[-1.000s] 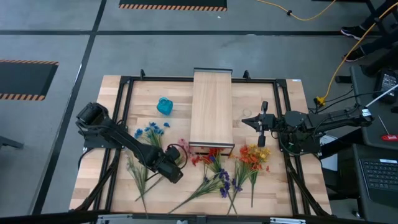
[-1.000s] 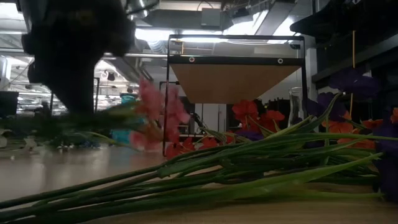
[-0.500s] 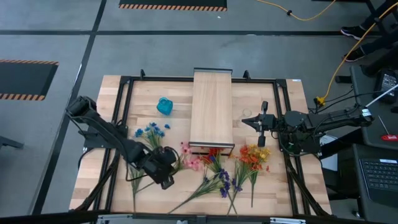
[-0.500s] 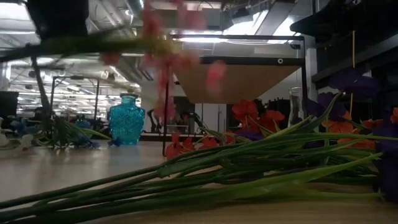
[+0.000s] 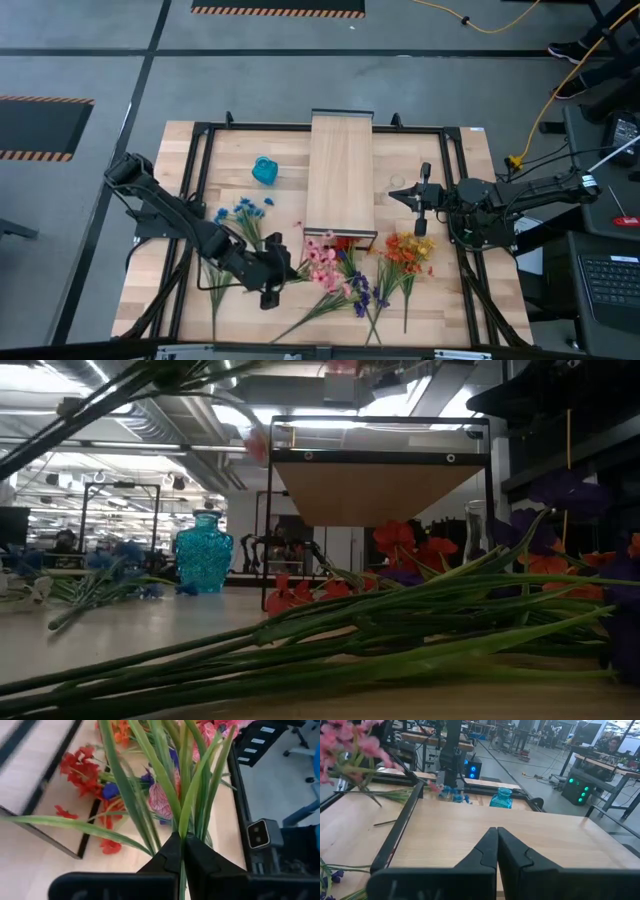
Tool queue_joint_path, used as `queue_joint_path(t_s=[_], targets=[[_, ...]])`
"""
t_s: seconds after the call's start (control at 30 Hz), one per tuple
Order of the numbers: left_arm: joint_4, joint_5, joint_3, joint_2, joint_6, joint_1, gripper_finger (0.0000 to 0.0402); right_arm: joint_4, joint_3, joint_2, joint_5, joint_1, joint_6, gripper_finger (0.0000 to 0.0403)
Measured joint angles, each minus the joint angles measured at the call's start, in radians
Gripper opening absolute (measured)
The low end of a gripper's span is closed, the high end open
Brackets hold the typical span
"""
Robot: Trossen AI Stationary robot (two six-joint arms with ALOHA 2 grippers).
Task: Pick and place flowers into a vace then onto a shelf
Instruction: Put the pink flowers into the blue vase
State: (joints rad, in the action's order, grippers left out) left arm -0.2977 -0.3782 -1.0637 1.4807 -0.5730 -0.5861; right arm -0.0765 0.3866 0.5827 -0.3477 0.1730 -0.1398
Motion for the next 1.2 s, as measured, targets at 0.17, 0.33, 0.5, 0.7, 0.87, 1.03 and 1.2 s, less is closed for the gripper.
queue_joint_path(t_s=[0.17,0.33,0.5,0.7,0.87,1.03,1.2], targets=[[0.003,-0.027,0.042,-0.09,0.047,0.013,0.0003,0.001,0.0,0.0,0.0,0.0,0.012,0.0008],[0.056,-0.072,0.131,-0.22,0.142,0.013,0.0003,0.004,0.0,0.0,0.0,0.001,0.039,0.0008],[0.15,-0.104,0.261,-0.351,0.217,0.043,0.0003,0.005,0.0,0.009,0.001,0.001,0.042,0.0008],[0.25,-0.109,0.385,-0.515,0.391,0.157,0.0003,0.005,0.0,0.031,0.0,0.001,0.042,0.0008],[0.298,-0.105,0.403,-0.647,0.491,0.251,0.0003,-0.003,0.0,0.044,0.001,0.001,0.042,0.0008],[0.302,-0.144,0.403,-0.761,0.598,0.309,0.0003,-0.013,0.0,0.044,0.0,0.001,0.026,0.0008],[0.308,-0.243,0.403,-0.809,0.614,0.373,0.0003,-0.024,0.0,0.044,0.001,0.001,0.025,0.0008]])
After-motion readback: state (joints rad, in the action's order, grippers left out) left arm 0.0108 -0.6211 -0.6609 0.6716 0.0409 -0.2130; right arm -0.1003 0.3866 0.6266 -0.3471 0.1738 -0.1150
